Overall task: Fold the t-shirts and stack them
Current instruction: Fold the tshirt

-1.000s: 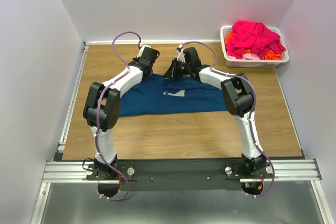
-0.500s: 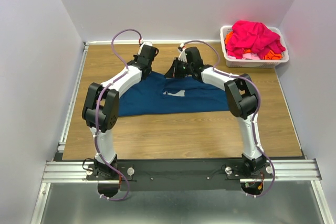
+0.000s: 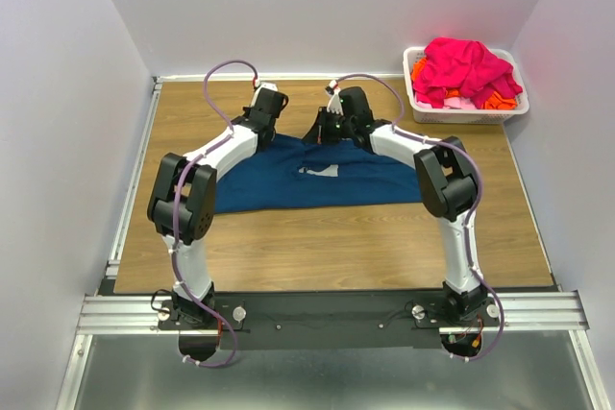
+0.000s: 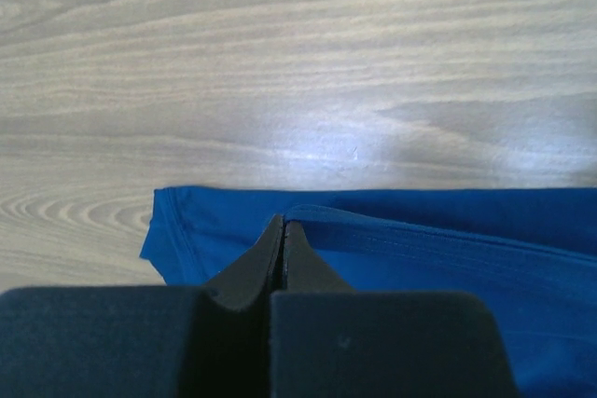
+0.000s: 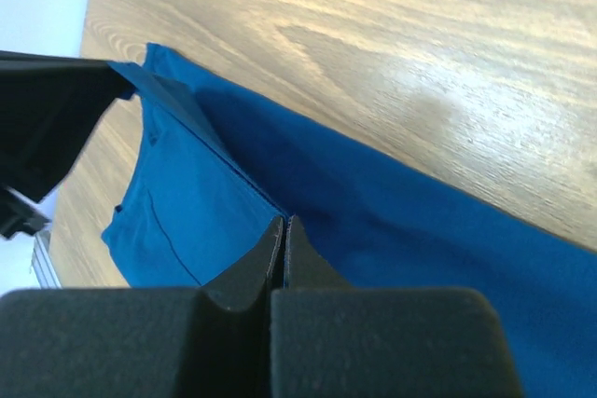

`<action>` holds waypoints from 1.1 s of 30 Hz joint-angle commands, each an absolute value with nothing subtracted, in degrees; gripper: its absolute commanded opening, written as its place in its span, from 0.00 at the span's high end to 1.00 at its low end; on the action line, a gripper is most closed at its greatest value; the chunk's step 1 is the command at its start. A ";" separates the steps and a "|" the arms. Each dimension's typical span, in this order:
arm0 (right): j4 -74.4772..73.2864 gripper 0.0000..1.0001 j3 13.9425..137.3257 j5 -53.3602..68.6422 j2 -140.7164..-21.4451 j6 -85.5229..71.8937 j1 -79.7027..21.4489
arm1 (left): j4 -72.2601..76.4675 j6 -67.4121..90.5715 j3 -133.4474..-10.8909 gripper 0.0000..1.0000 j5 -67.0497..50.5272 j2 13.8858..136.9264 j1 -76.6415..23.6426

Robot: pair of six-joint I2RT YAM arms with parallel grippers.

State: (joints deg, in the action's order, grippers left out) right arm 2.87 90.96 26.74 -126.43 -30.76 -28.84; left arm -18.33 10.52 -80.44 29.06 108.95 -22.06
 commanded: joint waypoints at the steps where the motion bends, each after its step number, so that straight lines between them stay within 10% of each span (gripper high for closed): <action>1: 0.70 0.97 90.62 25.49 -123.84 -28.13 -29.79 | -17.14 11.42 -78.41 1.00 29.01 105.56 -21.18; 33: -5.18 0.91 87.89 31.90 -124.28 -21.27 -34.10 | -15.38 15.91 -61.89 0.98 22.68 97.12 -20.65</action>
